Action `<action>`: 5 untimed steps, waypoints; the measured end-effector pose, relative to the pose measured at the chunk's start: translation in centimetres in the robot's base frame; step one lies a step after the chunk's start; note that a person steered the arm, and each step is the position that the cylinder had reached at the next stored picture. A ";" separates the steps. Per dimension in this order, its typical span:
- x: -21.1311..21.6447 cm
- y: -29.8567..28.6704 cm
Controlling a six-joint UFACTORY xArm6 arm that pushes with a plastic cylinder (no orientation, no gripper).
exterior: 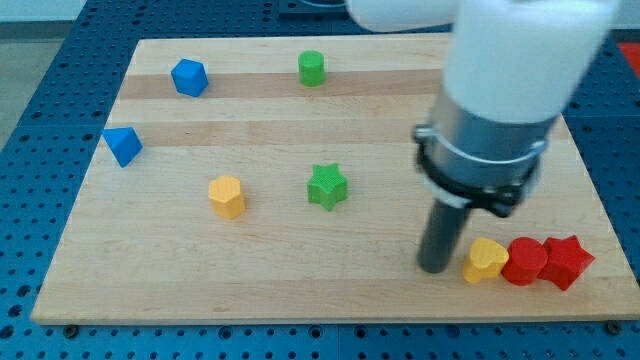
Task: Place your hand diagonally top left to the green star
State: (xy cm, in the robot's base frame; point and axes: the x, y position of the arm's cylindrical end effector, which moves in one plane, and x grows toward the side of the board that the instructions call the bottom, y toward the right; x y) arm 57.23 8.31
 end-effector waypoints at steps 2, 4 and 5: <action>0.0 -8.6; -0.4 -12.9; -4.9 -13.7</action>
State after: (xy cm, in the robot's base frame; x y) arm 52.38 -5.42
